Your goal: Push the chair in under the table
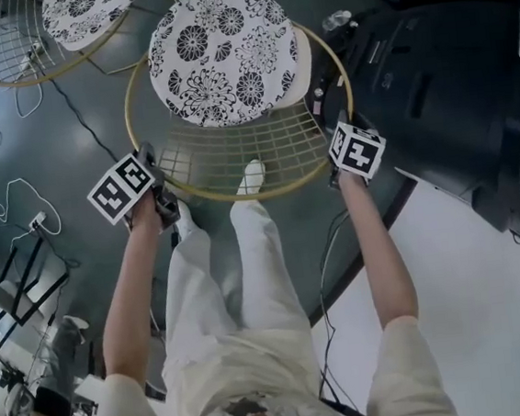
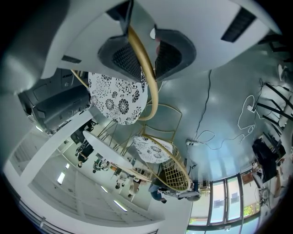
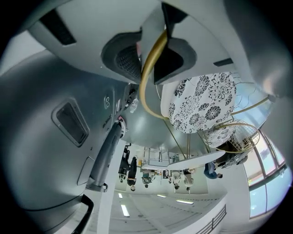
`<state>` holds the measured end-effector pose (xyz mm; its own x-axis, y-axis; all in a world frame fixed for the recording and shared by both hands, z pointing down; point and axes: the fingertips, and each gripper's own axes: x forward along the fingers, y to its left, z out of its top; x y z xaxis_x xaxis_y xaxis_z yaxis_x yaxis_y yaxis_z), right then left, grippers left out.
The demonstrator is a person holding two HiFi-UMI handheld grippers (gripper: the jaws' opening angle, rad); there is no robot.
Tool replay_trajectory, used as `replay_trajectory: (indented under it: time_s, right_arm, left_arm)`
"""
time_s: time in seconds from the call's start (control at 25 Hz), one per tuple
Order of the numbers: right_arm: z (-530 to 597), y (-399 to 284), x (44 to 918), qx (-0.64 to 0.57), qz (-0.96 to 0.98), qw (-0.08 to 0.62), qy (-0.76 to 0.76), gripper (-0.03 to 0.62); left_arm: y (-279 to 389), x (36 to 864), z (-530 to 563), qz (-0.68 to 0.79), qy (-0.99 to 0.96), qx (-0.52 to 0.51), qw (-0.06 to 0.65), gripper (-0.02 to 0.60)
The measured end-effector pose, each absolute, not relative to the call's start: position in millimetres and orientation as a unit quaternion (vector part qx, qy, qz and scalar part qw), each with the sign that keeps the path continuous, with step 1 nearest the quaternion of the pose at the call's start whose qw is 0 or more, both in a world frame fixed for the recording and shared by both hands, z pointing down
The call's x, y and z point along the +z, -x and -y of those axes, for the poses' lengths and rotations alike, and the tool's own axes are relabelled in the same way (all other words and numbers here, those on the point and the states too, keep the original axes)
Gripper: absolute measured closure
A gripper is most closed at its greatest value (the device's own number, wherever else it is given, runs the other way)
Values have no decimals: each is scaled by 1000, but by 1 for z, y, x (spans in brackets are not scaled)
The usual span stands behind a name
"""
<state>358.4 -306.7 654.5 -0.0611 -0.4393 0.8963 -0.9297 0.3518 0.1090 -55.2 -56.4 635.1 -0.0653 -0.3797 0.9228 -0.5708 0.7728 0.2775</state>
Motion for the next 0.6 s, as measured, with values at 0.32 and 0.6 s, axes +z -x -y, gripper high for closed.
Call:
replay_trajectory:
  time_s: [0.32, 0.6]
  right_arm:
    - [313, -364, 655, 208, 698, 457, -510, 508]
    - [282, -300, 573, 179, 769, 377, -485, 513]
  left_arm:
    - [39, 647, 50, 705, -364, 75, 604, 472]
    - [34, 645, 47, 703, -353, 72, 614, 472]
